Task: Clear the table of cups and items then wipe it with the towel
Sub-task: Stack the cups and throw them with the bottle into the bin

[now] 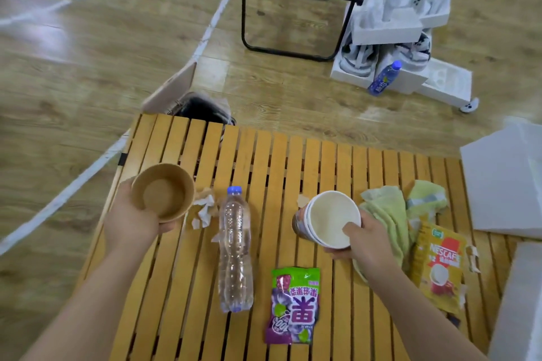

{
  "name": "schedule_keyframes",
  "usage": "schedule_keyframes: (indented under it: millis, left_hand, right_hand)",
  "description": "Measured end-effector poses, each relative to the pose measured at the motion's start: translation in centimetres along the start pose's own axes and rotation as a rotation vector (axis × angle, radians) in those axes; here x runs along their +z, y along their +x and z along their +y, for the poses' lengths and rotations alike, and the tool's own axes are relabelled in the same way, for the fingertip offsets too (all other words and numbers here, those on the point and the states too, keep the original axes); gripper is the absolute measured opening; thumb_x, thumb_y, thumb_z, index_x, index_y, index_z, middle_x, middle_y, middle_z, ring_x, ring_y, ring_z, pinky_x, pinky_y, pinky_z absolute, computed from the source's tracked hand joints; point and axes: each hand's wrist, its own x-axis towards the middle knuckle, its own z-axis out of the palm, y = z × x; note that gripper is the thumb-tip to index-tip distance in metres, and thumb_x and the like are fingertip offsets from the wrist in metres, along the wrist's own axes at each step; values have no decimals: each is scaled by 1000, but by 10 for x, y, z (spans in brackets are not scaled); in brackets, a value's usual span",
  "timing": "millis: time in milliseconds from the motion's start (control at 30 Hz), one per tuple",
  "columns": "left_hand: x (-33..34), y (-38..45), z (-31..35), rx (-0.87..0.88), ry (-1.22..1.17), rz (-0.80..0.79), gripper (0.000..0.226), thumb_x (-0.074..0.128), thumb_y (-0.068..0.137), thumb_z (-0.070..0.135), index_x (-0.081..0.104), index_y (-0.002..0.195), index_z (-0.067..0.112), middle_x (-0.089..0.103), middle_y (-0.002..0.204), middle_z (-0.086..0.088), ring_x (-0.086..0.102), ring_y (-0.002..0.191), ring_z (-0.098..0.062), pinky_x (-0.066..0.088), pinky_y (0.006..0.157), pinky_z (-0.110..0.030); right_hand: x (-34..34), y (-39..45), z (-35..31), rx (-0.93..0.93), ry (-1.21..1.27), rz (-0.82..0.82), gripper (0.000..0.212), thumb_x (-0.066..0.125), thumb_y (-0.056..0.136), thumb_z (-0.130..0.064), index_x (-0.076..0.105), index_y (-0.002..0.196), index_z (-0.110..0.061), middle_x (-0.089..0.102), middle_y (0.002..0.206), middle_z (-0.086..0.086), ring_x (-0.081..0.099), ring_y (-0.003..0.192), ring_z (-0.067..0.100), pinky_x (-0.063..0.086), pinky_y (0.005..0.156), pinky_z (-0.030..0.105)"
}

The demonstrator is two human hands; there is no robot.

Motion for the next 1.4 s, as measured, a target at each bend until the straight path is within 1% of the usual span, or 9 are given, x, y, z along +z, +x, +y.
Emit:
schedule_keyframes:
  millis: [267,633,900,1033,1200,1233,1267,1300,1400]
  left_hand:
    - [-20,30,-30,-215,-220,26,64,47,93,-12,42,140,30,49,127,-5,68,85,-33,59,48,-28]
    - [-27,45,-42,-297,-143,-53,50,50,92,-3,42,136,19,60,115,-19,72,65,-32,63,60,-46]
    - [-48,38,-47,-306,-222,-191,54,54,97,3,35,146,16,60,122,-16,72,71,-25,59,50,-30]
    - [-48,25,-50,-294,-258,-181,49,49,101,26,33,147,22,55,132,-10,67,94,-24,61,72,-42]
    - [-25,-13,-61,-464,-150,11,35,42,95,22,55,117,-2,61,96,-29,61,87,-45,53,82,-54]
    - [-18,-22,-62,-497,-121,-31,25,45,93,17,58,98,-4,59,83,-30,59,75,-45,44,92,-59]
    - [-8,-30,-61,-511,-101,-128,19,48,93,14,54,79,2,55,70,-23,54,63,-37,25,65,-31]
    - [4,-38,-58,-484,-74,-265,22,52,93,12,50,71,9,52,65,-12,49,58,-27,39,57,-32]
    - [44,-53,-41,-201,123,-594,11,64,90,18,56,90,10,56,80,0,52,68,-13,38,59,-27]
  right_hand:
    - [84,-6,-95,-193,30,-169,37,41,91,2,55,119,-18,65,96,10,72,53,30,58,45,33]
    - [251,-17,-160,-241,-245,-270,38,46,89,-1,60,123,-7,62,117,19,71,64,37,61,51,44]
    - [277,-15,-148,-230,-310,-417,36,47,96,-9,51,131,-10,60,106,14,72,57,26,63,56,40]
    - [266,-11,-139,-265,-324,-415,59,55,94,-48,44,143,-17,52,136,6,74,78,27,64,62,38]
    - [213,-5,-94,-278,-320,-202,30,42,99,-53,50,112,-27,61,107,-4,71,82,16,59,74,40]
    - [202,-3,-77,-305,-378,-110,29,43,100,-48,53,114,-24,62,110,-1,68,87,13,54,79,36]
    - [189,-2,-59,-314,-444,-24,29,45,101,-41,55,119,-20,61,117,1,62,94,11,49,83,31]
    - [175,-1,-40,-312,-515,43,31,47,101,-36,54,125,-17,58,123,2,56,100,11,45,86,28]
    - [123,-9,12,-275,-716,103,31,49,100,-27,49,129,-16,51,128,2,49,95,8,44,84,25]
